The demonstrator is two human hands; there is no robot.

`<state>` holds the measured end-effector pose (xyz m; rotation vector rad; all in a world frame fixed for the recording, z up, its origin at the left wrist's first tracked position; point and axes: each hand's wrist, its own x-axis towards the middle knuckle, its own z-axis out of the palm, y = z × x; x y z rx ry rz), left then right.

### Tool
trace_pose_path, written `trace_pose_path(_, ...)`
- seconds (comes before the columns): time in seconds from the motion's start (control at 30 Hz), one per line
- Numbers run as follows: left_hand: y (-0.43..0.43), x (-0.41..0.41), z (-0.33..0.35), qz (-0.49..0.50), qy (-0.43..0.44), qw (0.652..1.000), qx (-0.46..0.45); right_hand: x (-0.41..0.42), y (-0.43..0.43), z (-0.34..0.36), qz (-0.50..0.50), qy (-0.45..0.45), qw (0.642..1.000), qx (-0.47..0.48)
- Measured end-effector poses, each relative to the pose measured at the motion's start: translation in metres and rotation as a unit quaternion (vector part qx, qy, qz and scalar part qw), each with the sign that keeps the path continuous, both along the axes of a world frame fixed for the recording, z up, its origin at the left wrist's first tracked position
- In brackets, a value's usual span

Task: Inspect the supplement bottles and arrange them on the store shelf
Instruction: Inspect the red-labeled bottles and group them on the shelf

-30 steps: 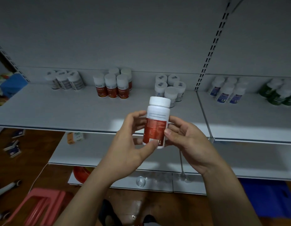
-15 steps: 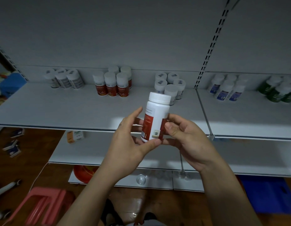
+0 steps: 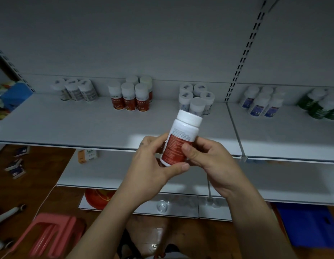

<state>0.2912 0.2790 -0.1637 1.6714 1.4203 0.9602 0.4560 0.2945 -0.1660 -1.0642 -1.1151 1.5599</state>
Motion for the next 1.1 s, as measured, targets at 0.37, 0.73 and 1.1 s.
trace_pose_path(0.37,0.000,0.003,-0.004,-0.067,-0.132,0.985,-0.093,0.013,0.004,-0.003,-0.030,0.036,0.999,-0.026)
trace_pose_path(0.73,0.005,0.001,-0.012,-0.051,-0.055,0.995,-0.071,0.014,0.006,-0.003,-0.028,-0.007,0.999,-0.024)
trace_pose_path(1.1,0.007,0.000,-0.010,-0.036,-0.115,0.989,-0.090,0.016,0.010,-0.005,-0.046,-0.013,0.998,-0.029)
